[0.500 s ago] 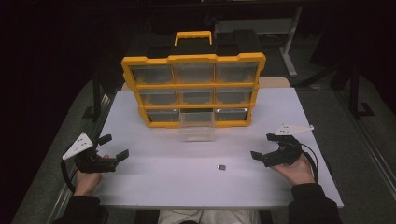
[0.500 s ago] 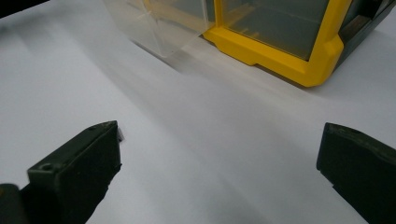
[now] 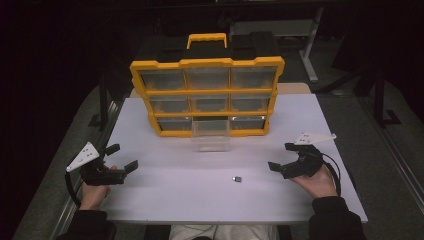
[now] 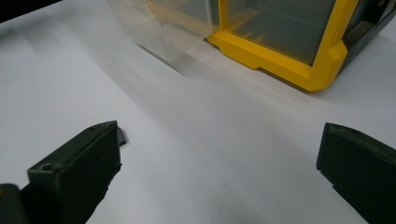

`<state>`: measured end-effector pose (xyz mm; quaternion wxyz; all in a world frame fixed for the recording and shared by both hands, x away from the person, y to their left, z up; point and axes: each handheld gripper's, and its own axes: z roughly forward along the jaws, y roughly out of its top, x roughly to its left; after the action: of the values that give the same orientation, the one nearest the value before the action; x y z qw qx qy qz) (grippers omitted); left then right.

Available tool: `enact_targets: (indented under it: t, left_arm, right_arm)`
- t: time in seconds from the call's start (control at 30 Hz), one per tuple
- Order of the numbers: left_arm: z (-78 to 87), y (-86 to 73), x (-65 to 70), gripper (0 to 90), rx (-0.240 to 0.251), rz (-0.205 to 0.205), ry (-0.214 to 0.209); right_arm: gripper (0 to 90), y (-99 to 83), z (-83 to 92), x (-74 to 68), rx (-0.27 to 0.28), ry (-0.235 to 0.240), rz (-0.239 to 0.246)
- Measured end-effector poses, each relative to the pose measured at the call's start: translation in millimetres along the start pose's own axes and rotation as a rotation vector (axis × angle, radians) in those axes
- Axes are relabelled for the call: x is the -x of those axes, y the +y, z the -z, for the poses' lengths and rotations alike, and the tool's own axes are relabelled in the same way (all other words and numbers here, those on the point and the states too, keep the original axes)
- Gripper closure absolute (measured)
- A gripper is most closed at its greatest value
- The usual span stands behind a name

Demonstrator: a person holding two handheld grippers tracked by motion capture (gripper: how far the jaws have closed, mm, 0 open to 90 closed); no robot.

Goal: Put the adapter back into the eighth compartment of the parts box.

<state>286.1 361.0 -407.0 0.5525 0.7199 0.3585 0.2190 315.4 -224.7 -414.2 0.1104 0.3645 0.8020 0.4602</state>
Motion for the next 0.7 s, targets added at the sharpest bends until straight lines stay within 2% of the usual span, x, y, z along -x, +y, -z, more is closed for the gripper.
enact_targets:
  t: [0.7]
  left_arm:
    - [-1.3, -1.8, 3.2, 0.0, -0.013, -0.001, -0.008]
  right_arm:
    - [0.0, 18.2, -7.9, -16.3, -0.033, 0.038, 0.078]
